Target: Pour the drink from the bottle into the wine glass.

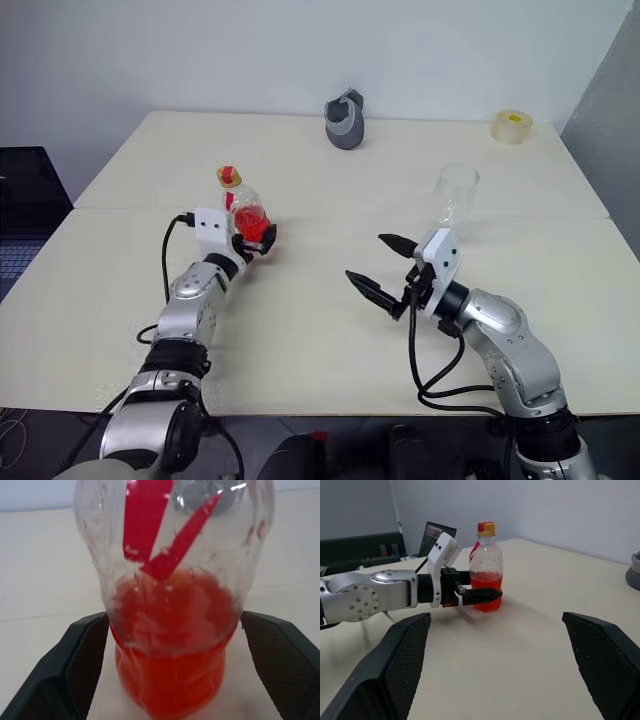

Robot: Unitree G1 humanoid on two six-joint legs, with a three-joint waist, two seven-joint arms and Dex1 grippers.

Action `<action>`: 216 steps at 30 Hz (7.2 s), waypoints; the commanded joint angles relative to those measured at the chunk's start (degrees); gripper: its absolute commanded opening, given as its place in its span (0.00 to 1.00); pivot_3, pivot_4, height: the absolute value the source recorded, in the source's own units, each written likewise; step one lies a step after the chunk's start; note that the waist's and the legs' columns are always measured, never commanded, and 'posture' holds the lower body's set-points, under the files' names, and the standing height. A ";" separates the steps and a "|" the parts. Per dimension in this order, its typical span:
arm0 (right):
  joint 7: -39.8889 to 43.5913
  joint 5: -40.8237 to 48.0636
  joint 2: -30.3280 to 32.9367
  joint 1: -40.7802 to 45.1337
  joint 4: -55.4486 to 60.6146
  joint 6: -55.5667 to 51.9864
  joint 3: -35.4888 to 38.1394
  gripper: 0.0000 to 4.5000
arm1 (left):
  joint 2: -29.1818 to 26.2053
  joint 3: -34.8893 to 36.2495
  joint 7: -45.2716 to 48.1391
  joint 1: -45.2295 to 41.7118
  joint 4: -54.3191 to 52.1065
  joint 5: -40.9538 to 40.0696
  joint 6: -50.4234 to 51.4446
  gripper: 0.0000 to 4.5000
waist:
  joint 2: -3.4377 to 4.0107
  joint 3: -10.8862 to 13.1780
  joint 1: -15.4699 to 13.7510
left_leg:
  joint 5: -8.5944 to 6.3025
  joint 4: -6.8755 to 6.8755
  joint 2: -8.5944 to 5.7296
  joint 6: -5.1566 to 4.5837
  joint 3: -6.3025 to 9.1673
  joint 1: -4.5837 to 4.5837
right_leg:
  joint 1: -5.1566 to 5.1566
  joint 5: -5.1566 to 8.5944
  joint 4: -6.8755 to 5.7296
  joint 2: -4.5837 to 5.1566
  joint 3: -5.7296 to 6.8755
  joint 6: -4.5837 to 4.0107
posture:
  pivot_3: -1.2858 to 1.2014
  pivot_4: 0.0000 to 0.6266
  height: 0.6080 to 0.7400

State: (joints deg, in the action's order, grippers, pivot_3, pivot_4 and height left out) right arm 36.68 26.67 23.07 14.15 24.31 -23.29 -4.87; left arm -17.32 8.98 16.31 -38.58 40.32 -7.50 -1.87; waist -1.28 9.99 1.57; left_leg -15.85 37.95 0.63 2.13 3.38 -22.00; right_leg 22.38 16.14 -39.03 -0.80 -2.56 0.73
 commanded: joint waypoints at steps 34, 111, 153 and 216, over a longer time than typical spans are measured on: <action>-6.32 11.66 5.62 2.37 16.53 -17.54 5.12 1.00 | -0.56 -21.61 35.59 11.34 -35.38 -4.74 11.02 0.43 | 0.01 0.04 0.19 | 0.05 0.00 -0.03 0.06 0.40 -0.07 | -0.07 0.02 -0.01 0.01 0.03 -0.03 | 0.52 0.24 1.00; -19.51 3.36 -1.23 0.12 20.97 -17.81 1.60 0.81 | 5.01 -24.73 35.34 9.46 -31.80 -2.80 9.34 0.23 | 0.14 0.16 -0.05 | 0.05 0.03 -0.09 0.06 0.57 -0.25 | -0.03 0.16 0.03 0.02 0.18 0.10 | 0.52 0.24 1.00; -12.54 9.23 5.89 3.53 16.78 -19.74 3.45 0.44 | 4.21 -25.08 35.67 10.23 -33.25 -1.57 8.42 0.22 | 0.14 0.17 0.03 | 0.05 0.03 -0.08 0.04 0.57 -0.27 | -0.03 0.06 0.04 -0.01 0.18 -0.06 | 0.52 0.24 1.00; -19.06 -2.89 0.83 1.13 19.68 -14.61 0.74 0.97 | 5.31 -25.96 37.68 9.18 -30.20 -1.62 3.28 0.21 | 0.23 0.25 0.00 | 0.06 0.02 -0.09 0.07 0.58 -0.23 | -0.05 0.18 0.04 -0.02 0.18 0.13 | 0.52 0.24 1.00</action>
State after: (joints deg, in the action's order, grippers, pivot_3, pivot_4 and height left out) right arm 18.57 24.95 24.07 14.61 43.40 -38.14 -4.51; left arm -12.52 -17.62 53.94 -28.14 10.96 -8.82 3.11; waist -1.04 10.24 1.57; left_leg -15.79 37.97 0.52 2.20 3.95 -22.23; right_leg 22.34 16.30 -38.97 -0.80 -2.40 0.83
